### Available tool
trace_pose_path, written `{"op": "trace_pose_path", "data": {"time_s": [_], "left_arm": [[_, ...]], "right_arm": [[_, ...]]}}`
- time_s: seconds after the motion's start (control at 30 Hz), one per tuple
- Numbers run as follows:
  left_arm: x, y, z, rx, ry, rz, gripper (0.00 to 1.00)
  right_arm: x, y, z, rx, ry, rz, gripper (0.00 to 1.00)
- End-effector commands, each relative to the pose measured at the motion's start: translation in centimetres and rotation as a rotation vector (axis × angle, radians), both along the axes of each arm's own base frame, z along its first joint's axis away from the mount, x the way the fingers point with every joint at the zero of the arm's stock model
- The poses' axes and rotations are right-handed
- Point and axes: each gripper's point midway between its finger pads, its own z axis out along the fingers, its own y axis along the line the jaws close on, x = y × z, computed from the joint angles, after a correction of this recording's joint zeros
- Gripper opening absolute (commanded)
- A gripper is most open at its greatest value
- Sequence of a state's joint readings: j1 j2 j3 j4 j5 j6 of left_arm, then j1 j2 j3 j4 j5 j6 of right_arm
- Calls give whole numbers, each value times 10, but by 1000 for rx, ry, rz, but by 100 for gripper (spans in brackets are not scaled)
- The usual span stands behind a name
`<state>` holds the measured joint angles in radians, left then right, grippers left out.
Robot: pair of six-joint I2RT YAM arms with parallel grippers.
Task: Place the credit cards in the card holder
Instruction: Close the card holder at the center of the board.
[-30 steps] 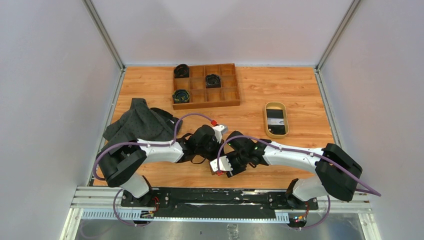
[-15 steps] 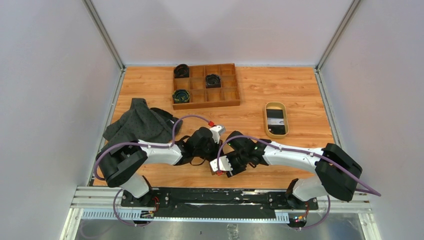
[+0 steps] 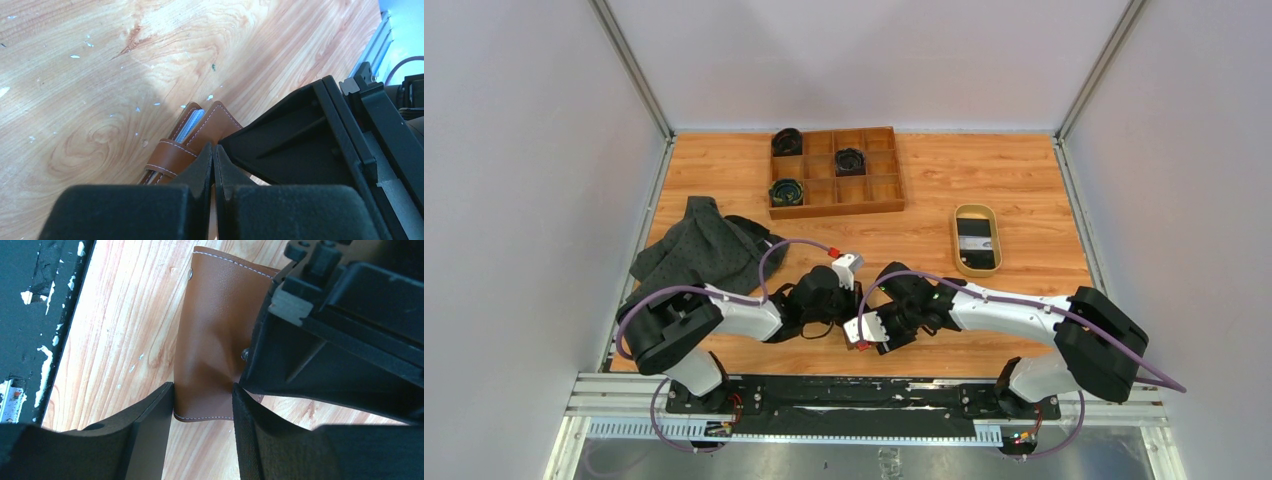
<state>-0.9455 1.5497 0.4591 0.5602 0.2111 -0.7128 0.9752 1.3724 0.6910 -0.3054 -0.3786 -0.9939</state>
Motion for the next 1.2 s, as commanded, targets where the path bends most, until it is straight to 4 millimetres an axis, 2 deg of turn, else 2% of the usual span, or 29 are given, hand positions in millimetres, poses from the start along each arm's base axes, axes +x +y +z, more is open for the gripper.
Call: {"op": "trace_pose_path", "data": {"time_s": [0.0,0.7,0.93,1.17], "left_arm": [[-36,24,-45,126,130,-20,0],[-51,45,-73,172,192,46,0],[-61,48,-89,155,232,45,0],[-64,53,-93,135,246,61,0]], "right_arm": [[3,-10,-13,-67,-14,-24,48],[6,-10,-10,-69,-27,-38,48],[6,-11,-9,-66,-32,-38,48],[6,-12,-9,-69,-33,-39,48]]}}
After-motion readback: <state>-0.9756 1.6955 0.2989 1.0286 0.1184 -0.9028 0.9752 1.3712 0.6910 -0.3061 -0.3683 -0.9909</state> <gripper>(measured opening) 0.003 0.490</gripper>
